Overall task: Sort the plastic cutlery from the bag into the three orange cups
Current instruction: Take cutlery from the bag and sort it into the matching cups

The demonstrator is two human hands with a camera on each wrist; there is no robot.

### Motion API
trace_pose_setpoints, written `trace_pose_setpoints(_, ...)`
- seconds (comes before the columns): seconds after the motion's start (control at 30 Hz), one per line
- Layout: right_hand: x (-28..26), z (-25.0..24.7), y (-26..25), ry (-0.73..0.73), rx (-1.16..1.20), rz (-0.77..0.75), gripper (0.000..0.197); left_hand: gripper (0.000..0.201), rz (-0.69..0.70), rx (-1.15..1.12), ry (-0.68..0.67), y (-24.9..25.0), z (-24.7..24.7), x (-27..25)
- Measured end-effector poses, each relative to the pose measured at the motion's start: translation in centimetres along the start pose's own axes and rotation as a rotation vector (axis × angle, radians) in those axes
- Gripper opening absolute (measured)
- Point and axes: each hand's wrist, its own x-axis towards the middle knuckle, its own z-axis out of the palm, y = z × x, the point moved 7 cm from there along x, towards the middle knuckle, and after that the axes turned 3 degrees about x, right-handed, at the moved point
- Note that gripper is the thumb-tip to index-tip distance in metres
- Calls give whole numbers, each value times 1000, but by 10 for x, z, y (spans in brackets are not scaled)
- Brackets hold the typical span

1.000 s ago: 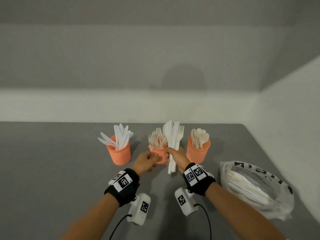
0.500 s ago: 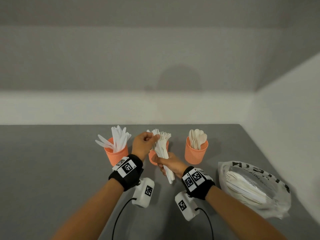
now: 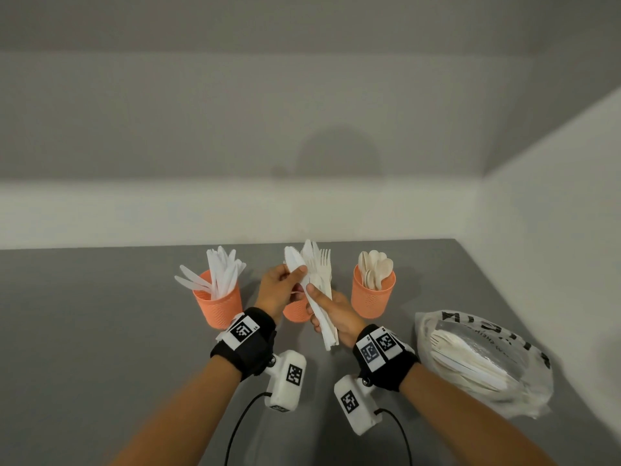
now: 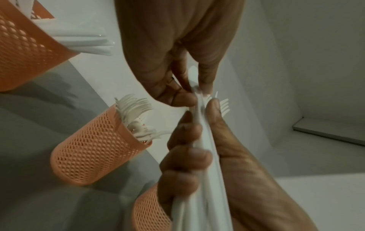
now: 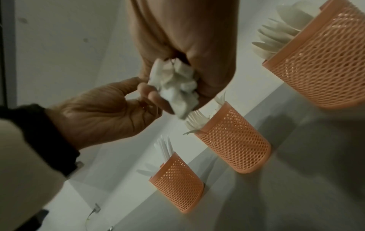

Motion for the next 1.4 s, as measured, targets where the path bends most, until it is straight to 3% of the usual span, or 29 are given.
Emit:
trace_pose_setpoints(0.2,1,-5,3,-20,8,31,32,16,58,48,102,3,-2,-3)
trace_pose_setpoints(0.37,-1,-10,5,5,-10,52,26,11,62,-117,255,22,-23,0)
trace_pose_setpoints(0.43,-2,-11,6,-3,-19,55,24,16,81,-29,290,29,-29,2)
trace_pose_setpoints(0.7,-5,1,6,-94,-149,47,25,12,77,230,133,29,-4,-7)
trace_pose_setpoints(0.87,-7,4,6,-66,-246,35,31,31,116,358,163,25,-3,-4)
trace_pose_setpoints(1.0,-9,3,4,-71,-201,23,36,23,158,375,209,26,-6,-5)
trace_pose_setpoints(1.1,-9,0,3,-68,-132,21,36,8,227,257,275,36,-7,-8)
trace_pose_setpoints(1.2,-8,-3,4,-41,-94,17,37,23,237,214,300,36,-6,-5)
trace_pose_setpoints(1.3,-7,-1,2,-19,-75,9,38,24,208,218,252,27,-1,-4)
trace_pose_setpoints(1.4,-6,2,1,-7,-82,6,37,4,200,256,186,18,7,-6)
